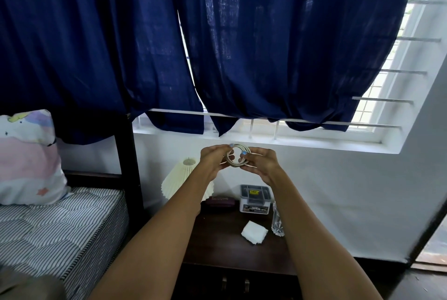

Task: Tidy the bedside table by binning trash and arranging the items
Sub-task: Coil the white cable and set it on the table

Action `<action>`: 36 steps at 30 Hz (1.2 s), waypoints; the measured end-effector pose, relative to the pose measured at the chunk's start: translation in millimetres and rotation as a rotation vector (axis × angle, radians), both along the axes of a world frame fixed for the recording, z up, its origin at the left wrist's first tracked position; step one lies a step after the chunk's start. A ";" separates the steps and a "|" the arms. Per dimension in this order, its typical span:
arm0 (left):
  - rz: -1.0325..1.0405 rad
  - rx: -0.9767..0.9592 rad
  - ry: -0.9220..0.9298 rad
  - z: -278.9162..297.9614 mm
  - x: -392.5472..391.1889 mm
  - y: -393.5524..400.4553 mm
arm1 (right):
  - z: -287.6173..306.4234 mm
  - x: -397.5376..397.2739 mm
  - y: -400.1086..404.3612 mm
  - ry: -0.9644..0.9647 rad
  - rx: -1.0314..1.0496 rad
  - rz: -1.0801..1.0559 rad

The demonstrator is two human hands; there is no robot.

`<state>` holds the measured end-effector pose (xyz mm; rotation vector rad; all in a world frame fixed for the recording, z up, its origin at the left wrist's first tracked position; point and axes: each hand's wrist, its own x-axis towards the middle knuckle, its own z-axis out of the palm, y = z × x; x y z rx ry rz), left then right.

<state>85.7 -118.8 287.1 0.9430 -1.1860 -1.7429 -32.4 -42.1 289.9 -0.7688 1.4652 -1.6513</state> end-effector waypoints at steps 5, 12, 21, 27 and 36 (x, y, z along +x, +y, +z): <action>-0.005 0.033 -0.006 -8.6 5.2 -0.2 | -11.6 0.8 -2.7 -0.028 0.050 0.013; -0.059 0.115 -0.091 -40.7 18.2 -7.1 | -42.9 10.1 -4.0 -0.092 0.172 -0.002; -0.007 0.250 -0.216 -121.0 36.1 -20.3 | -131.1 23.0 -31.1 -0.109 0.330 -0.099; 0.037 0.341 -0.314 -195.0 47.5 -30.9 | -205.4 34.4 -48.6 -0.093 0.465 -0.070; 0.250 0.476 -0.370 -285.6 53.3 -67.9 | -292.9 48.9 -84.7 0.055 0.605 0.045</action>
